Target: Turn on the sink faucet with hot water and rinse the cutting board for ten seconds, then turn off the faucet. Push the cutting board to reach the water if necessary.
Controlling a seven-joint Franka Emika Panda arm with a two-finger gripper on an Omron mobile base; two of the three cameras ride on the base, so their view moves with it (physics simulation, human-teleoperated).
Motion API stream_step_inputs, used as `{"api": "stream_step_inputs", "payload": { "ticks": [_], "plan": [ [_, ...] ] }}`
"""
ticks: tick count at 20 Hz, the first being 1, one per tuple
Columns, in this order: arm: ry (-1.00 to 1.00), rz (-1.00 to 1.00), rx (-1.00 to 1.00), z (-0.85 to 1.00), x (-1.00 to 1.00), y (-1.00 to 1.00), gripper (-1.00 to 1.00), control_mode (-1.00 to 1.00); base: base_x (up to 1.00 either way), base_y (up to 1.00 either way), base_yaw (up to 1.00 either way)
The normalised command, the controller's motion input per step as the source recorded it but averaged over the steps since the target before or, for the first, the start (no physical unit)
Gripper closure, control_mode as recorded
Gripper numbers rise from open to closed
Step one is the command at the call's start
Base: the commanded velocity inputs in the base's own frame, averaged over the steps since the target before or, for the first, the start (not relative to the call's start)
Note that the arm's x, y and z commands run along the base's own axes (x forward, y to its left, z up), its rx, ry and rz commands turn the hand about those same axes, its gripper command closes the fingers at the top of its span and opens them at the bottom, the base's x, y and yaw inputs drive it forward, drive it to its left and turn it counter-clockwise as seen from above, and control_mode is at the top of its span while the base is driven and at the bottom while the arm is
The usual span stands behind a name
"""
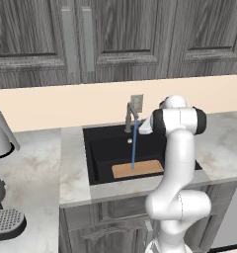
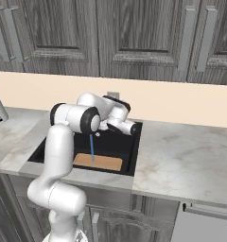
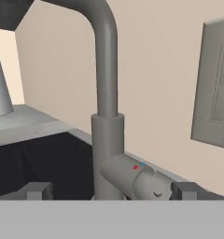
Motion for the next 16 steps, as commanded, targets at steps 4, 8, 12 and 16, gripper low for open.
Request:
{"api": "stream_step_inputs", "payload": {
  "ticks": [4,8,12,16],
  "plan": [
    [0.00,0.00,0.00,-0.08,0.00,0.00,-1.00,-1.00,0.00,0.00,0.00],
    [0.00,0.00,0.00,-0.06,0.00,0.00,-1.00,-1.00,0.00,0.00,0.00],
    [0.00,0.00,0.00,0.00,0.00,0.00,-1.00,-1.00,0.00,0.00,0.00],
    [0.00,-0.01,0.00,0.00,0.00,0.00,-1.00,-1.00,0.00,0.00,0.00]
  ]
}}
